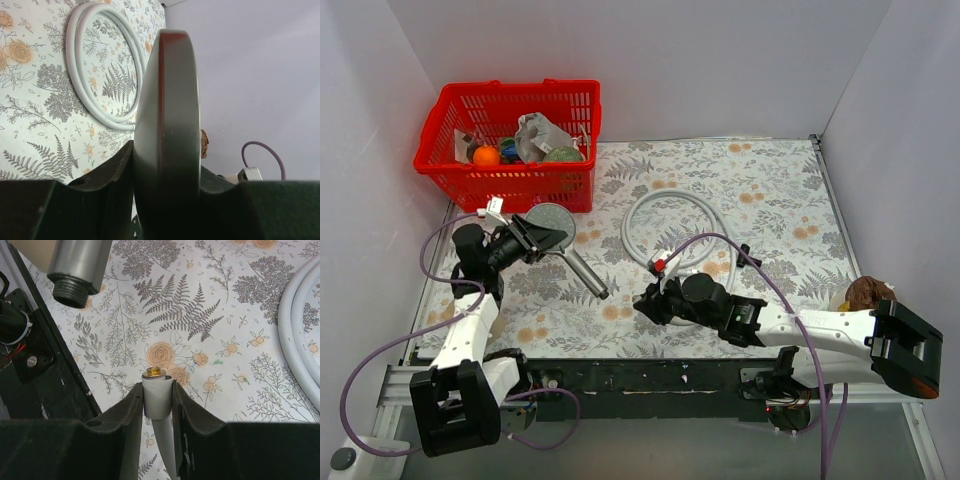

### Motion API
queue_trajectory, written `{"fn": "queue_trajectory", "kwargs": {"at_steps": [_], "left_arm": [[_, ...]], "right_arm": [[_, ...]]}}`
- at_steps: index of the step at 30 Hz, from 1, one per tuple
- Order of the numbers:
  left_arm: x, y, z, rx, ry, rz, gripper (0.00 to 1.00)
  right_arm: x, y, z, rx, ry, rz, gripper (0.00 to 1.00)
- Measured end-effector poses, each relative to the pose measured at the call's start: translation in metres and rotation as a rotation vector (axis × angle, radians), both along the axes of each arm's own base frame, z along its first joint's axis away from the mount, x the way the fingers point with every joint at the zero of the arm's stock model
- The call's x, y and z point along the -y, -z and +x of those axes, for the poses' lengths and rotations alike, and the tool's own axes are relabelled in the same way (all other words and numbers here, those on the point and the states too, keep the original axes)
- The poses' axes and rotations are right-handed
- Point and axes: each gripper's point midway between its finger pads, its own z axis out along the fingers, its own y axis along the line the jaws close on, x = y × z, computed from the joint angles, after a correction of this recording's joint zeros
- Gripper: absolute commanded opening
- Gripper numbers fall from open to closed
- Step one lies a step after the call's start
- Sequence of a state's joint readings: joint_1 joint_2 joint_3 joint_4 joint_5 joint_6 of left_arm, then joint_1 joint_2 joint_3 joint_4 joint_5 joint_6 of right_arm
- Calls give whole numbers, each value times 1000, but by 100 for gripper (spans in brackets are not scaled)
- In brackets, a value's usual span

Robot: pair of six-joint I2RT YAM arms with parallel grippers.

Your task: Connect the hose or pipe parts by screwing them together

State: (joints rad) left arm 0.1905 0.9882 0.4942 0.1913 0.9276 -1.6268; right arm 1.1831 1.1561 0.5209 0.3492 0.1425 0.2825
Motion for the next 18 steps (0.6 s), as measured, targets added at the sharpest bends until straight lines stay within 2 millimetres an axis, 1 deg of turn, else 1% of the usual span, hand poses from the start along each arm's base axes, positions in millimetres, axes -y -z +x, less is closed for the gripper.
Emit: {"fn": "queue_trajectory", "kwargs": {"at_steps": [5, 8, 11, 14, 18], "left_arm": [[8, 1, -3, 58, 5, 14, 0], [11, 4, -6, 106, -6, 43, 0], [12, 9, -5, 137, -18, 74, 0], [8, 18, -2, 168, -44, 109, 0], [5, 36, -3, 167, -69, 142, 0]], "right_arm": [[-2, 3, 0, -14, 9, -6, 1], [-8, 12, -1, -38, 4, -27, 1], [-13, 23, -4, -63, -12, -53, 1], [-17, 36, -12, -97, -38, -78, 1], [-20, 46, -18, -124, -59, -93, 1]]}}
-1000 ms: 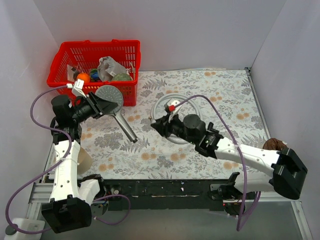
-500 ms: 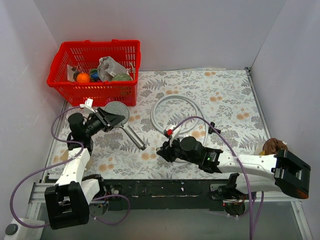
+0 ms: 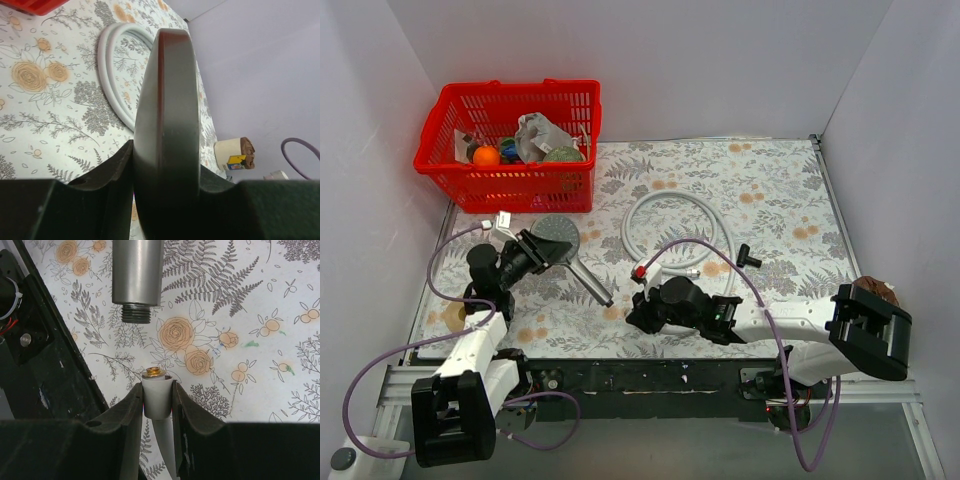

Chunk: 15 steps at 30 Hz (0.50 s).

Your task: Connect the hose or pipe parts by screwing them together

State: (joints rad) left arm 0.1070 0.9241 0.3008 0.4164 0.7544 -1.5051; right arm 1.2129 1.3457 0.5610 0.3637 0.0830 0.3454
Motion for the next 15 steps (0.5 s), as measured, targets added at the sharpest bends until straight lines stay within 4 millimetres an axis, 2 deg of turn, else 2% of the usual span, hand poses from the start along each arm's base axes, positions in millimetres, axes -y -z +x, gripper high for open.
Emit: {"fn": "queue_trajectory", "kwargs": {"at_steps": [7, 15], "left_arm": [[-2, 16, 0, 6, -34, 34, 0], [-3, 11, 4, 39, -48, 42, 0]], "right_arm": [[-16, -1, 0, -26, -19, 15, 1], [-33, -5, 2, -30, -31, 36, 1]]}}
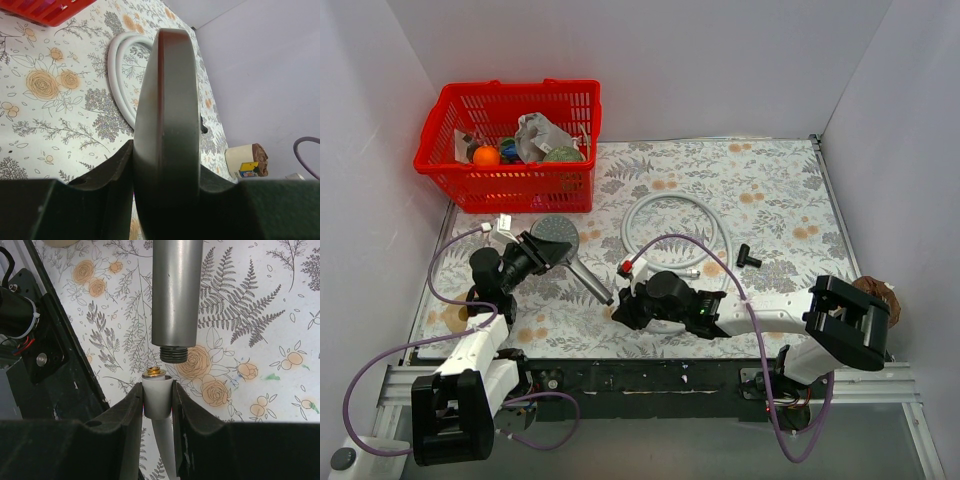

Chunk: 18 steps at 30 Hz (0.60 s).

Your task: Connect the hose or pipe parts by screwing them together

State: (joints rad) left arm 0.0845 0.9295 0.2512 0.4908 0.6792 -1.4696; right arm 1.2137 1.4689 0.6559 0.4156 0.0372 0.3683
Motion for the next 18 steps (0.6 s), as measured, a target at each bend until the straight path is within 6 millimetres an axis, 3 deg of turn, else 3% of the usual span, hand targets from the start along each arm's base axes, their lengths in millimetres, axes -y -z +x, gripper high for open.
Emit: {"fn": "queue_trajectory", "kwargs": {"at_steps": [18], "left_arm": [[-2, -3, 1, 16, -12, 8, 0]], "right_arm": [[-8, -9, 9, 25, 60, 46, 1]]}}
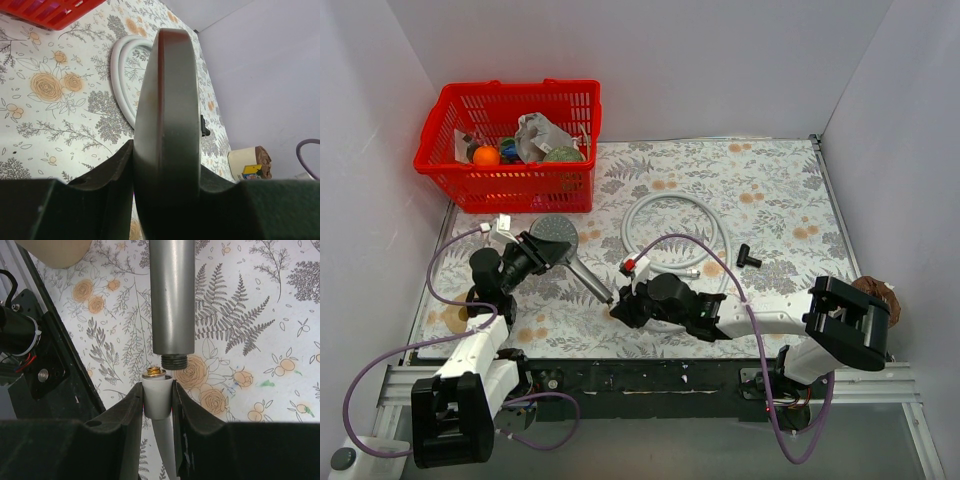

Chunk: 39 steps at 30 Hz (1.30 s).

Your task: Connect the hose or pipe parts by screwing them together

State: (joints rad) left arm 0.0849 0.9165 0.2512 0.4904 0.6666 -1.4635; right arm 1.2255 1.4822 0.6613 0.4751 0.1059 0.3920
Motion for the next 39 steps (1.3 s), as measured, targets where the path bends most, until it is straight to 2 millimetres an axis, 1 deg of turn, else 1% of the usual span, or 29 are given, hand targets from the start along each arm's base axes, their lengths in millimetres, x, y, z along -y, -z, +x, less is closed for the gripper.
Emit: {"fn": "queue_trajectory", "kwargs": {"at_steps": [6, 10, 13, 17, 21, 24, 28, 39], "left_arm": [[-9, 11, 5, -45, -62, 23, 0], [-16, 13, 8, -61, -97, 23, 0], [-14, 10, 7, -67, -87, -4, 0], [-5, 1, 1, -53, -26, -43, 0], [4, -7, -5, -36, 36, -65, 0], [6, -8, -8, -30, 56, -70, 0], [7, -9, -10, -26, 61, -71, 0], [5, -11, -9, -10, 53, -69, 0]], "right_arm": [[15, 13, -15, -12, -25, -22, 1], [21, 19, -19, -17, -28, -36, 1], [22, 19, -18, -15, -23, -40, 1], [23, 20, -14, -4, -3, -44, 1], [20, 19, -8, 10, 19, -48, 1], [16, 15, -4, 22, 33, -42, 1], [10, 8, 0, 38, 38, -28, 1], [6, 8, 5, 55, 44, -36, 1]]}}
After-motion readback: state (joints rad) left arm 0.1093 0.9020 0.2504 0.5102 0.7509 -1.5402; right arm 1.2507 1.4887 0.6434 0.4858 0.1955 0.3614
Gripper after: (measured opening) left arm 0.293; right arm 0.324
